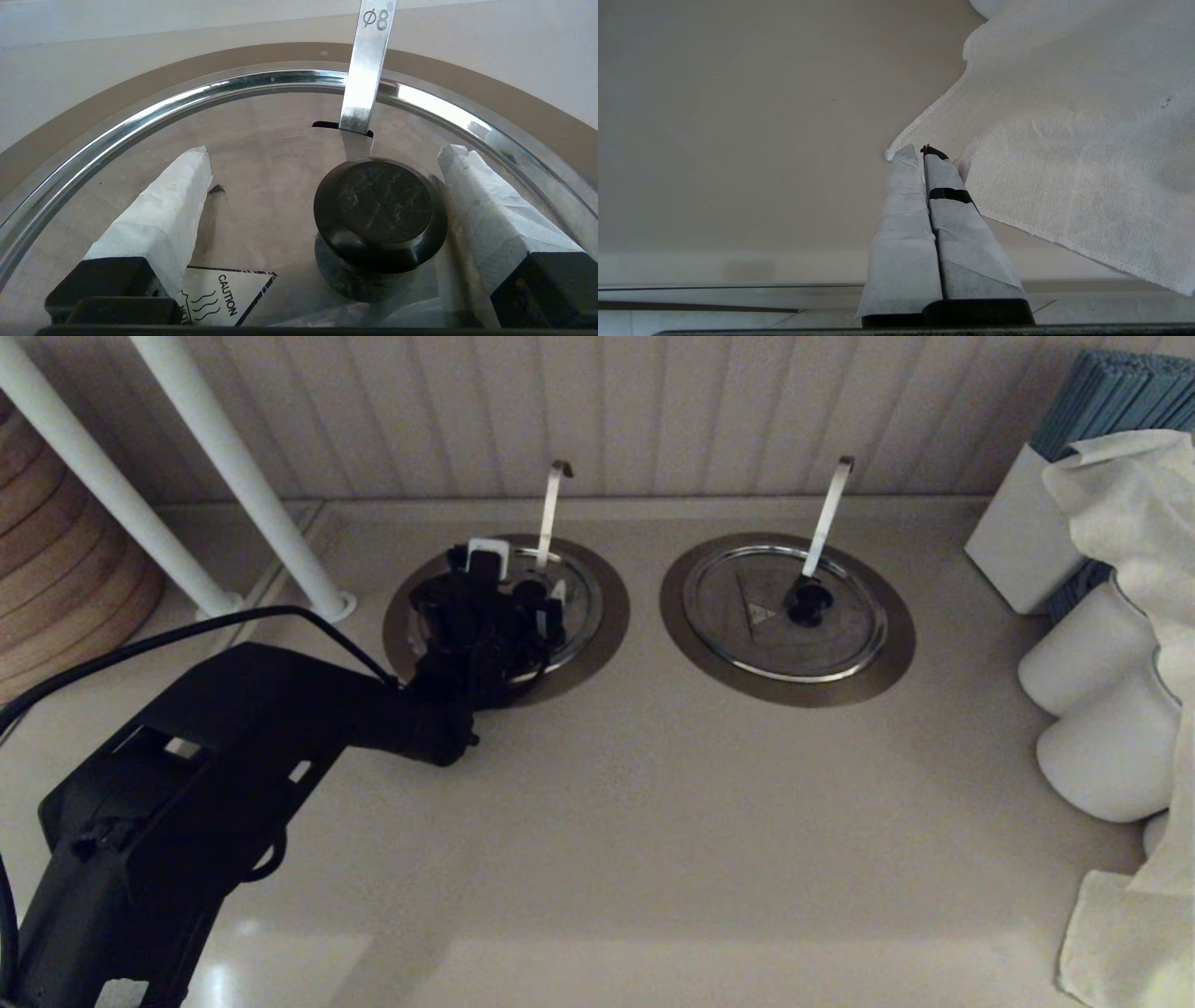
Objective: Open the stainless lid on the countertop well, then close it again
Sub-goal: Open the lid
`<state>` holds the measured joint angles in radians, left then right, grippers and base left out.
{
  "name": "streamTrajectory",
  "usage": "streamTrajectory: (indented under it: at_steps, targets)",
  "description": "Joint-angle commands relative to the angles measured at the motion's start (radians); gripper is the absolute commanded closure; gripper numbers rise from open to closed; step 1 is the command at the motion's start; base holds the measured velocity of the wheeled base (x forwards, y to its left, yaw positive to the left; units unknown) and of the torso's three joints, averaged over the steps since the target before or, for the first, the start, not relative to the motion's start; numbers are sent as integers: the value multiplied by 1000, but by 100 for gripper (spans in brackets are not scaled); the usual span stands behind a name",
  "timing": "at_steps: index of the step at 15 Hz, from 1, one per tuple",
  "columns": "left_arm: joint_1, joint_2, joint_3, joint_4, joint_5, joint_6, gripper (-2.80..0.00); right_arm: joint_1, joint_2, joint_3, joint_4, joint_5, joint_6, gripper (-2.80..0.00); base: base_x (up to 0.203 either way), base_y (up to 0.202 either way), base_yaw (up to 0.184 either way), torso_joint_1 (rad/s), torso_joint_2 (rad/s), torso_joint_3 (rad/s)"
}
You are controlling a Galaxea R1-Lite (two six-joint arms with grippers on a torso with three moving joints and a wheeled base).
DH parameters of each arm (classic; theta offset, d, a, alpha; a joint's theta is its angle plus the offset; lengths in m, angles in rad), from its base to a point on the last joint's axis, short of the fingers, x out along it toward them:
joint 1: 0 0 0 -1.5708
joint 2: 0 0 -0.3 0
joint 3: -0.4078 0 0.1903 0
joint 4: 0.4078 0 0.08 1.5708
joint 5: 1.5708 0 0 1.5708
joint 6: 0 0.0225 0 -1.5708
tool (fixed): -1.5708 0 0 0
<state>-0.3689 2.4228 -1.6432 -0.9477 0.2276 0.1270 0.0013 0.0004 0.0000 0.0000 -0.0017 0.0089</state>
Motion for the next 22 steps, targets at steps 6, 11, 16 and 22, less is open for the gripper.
streamTrajectory:
  at_steps: [6, 11, 16, 22]
  targets:
    - [1, -4, -7, -6, 31, 34, -280, 0, 0, 0, 0, 0, 0, 0, 0, 0, 0, 0, 0, 0]
    - [1, -37, -6, -6, 41, 33, -280, 0, 0, 0, 0, 0, 0, 0, 0, 0, 0, 0, 0, 0]
    - [1, -70, -7, -6, 61, 31, -280, 0, 0, 0, 0, 0, 0, 0, 0, 0, 0, 0, 0, 0]
    - [1, -113, -3, -6, 63, 25, -280, 0, 0, 0, 0, 0, 0, 0, 0, 0, 0, 0, 0, 0]
